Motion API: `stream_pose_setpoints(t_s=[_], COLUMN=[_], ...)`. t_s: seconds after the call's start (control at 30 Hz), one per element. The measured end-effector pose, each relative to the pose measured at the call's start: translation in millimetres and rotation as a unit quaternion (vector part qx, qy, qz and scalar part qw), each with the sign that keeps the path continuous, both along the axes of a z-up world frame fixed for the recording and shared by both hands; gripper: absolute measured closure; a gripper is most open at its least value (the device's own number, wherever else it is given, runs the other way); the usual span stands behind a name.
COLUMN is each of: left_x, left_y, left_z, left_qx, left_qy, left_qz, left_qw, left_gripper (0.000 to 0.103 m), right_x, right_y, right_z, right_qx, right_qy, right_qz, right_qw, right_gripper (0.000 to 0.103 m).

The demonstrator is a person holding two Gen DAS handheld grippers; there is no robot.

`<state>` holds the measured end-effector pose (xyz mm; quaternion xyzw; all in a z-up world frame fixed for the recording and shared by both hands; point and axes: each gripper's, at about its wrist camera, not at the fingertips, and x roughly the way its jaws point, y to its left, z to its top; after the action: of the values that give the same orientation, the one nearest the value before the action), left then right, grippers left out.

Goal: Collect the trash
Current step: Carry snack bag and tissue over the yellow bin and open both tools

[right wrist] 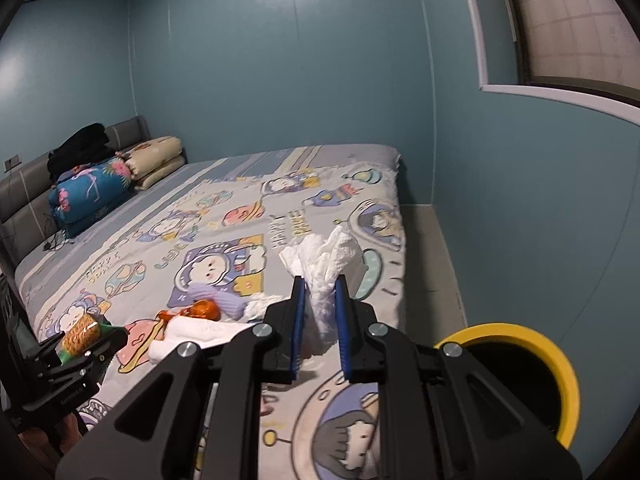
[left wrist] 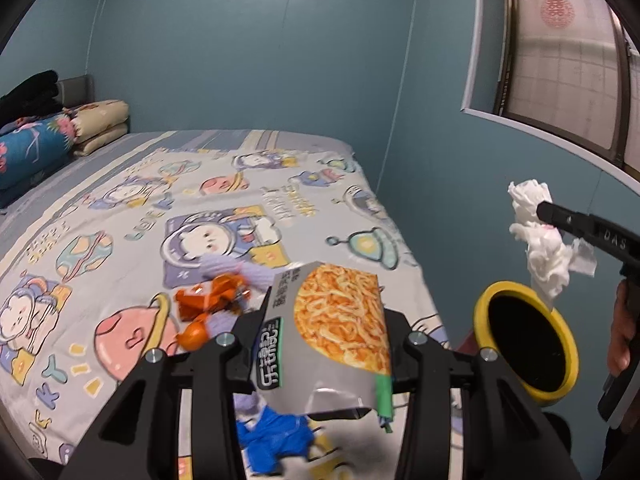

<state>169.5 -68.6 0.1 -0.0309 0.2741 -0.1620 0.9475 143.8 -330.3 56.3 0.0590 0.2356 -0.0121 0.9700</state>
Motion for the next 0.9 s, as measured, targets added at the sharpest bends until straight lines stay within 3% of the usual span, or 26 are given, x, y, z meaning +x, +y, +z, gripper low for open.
stream_pose_setpoints(t_s=[0.13,0.57,0.9], left_x=[1.8,8.8,6.0], left_y=[-28.1,-121.5,-193.3], left_z=[14.6,36.8,32.9], left_qx=[0.0,-0.013,-0.012], left_qy=[-0.018,-0.023,-0.011], left_qz=[-0.021,-0.095,-0.158], left_qw=[0.9996,0.9951,0.9873], left_gripper=[0.063,0.063,0.063], right_x=[-7.7,-31.8,-40.4], right_y=[-17.2,-78.7,-121.2], right_z=[7.2,22.3,11.7], right_qx=[-0.006,-0.019,-0.015], right_qy=[-0.008,-0.029,-0.024], right_qz=[-0.014,-0.077,-0.121], right_qw=[1.0,0.996,0.992], right_gripper=[0.089,0.089,0.089])
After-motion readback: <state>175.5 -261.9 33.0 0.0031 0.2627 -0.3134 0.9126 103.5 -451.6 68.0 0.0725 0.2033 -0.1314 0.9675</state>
